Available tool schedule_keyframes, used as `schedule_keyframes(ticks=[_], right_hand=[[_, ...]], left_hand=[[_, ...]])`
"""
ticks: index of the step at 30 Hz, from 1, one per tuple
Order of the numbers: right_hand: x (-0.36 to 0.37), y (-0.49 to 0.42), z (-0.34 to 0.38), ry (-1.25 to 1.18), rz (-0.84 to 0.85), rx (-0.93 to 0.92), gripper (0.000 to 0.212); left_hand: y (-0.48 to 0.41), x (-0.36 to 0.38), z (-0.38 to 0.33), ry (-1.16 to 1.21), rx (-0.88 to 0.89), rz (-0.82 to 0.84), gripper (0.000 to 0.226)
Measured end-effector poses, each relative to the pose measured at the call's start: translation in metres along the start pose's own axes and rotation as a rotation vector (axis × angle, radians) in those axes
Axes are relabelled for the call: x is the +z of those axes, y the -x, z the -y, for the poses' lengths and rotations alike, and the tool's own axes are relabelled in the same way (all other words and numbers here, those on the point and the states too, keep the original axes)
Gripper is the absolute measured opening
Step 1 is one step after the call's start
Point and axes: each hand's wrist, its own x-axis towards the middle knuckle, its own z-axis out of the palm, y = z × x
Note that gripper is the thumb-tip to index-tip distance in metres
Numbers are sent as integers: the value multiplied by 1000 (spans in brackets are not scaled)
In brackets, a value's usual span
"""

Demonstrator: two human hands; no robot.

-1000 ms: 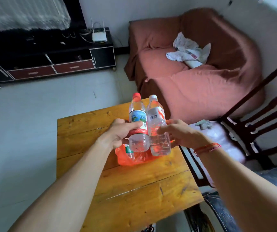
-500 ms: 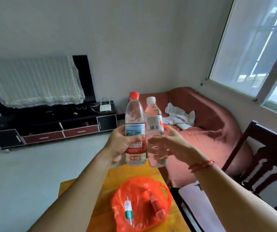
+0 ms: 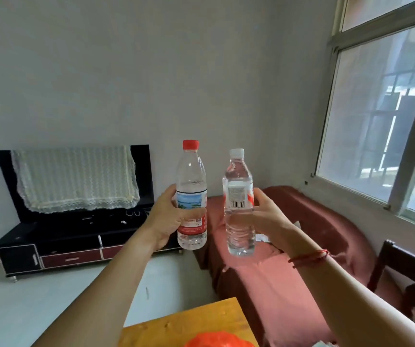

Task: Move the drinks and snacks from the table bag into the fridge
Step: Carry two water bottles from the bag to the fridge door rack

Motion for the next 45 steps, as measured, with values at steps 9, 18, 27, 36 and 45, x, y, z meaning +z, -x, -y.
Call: schedule_keyframes(ticks=[9, 18, 27, 36, 45], right_hand=[[2, -3, 32, 13, 12, -108, 56], [11, -6, 34, 91, 19, -121, 58], [14, -8, 24, 88, 19, -85, 64], [20, -5, 24, 83, 45, -81, 61], [52, -4, 30, 64, 141, -119, 57]], left_hand=[[11, -21, -29, -57, 90, 15, 52], [16, -36, -19, -105, 78, -20, 55], [14, -37, -16, -99, 86, -9, 67], [19, -42, -12, -105, 71, -23, 67], [45, -68, -15, -155, 55, -137, 65]])
